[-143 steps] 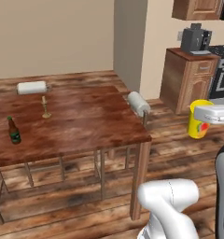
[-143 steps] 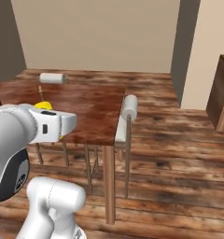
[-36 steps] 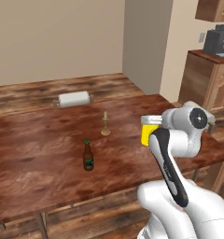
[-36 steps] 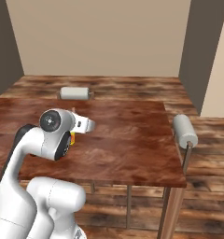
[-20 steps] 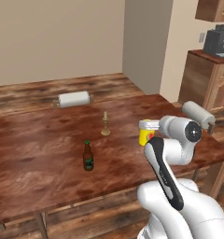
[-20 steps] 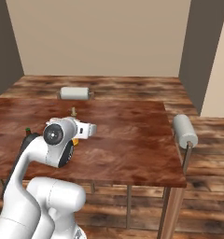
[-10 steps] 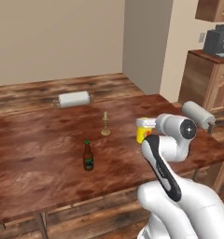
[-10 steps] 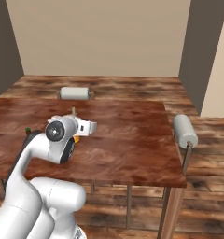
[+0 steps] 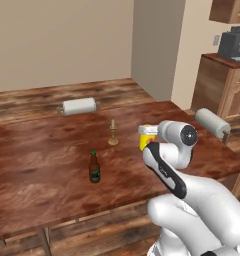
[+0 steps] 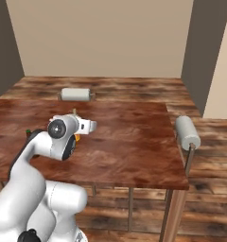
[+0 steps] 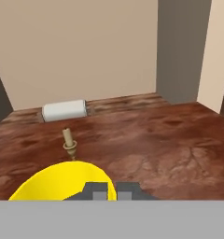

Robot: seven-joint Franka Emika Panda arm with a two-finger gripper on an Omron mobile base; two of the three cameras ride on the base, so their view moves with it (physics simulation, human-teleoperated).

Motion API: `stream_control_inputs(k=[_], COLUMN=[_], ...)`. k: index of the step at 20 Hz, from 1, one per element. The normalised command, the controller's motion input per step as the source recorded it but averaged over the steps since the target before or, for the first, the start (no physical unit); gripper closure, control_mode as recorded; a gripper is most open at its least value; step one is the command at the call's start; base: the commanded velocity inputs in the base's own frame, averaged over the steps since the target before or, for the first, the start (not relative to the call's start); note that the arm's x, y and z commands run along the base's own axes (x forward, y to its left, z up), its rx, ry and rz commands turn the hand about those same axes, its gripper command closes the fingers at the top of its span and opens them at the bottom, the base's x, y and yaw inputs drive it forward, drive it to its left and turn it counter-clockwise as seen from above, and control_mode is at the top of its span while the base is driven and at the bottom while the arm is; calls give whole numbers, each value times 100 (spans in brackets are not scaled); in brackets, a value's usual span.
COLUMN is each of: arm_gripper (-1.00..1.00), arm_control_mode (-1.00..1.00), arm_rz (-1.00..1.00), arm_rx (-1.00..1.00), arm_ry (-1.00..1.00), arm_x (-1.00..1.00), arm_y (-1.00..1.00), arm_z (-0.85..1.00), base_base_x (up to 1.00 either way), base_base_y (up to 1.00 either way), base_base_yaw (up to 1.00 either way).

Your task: Open the cabinet directly in front. Then move the beer and the cup to the dining counter with the candle on it.

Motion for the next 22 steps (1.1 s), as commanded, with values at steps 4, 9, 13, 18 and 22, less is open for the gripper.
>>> stream_control_inputs(k=[4, 9, 13, 18, 22], arm_gripper=[100, 100, 100, 100, 100], arm_control_mode=[-100, -100, -100, -100, -100], arm_rz=[0, 0, 0, 0, 0], arm_rx=[0, 0, 0, 0, 0], arm_ry=[0, 0, 0, 0, -4], arm_x=[12, 10, 11, 7, 3], arm_y=[4, 0, 0, 0, 0], arm_z=[-28, -28, -30, -21, -7], base_base_x=[0, 0, 0, 0, 0], base_base_y=[0, 0, 0, 0, 0], base_base_yaw=[0, 0, 0, 0, 0])
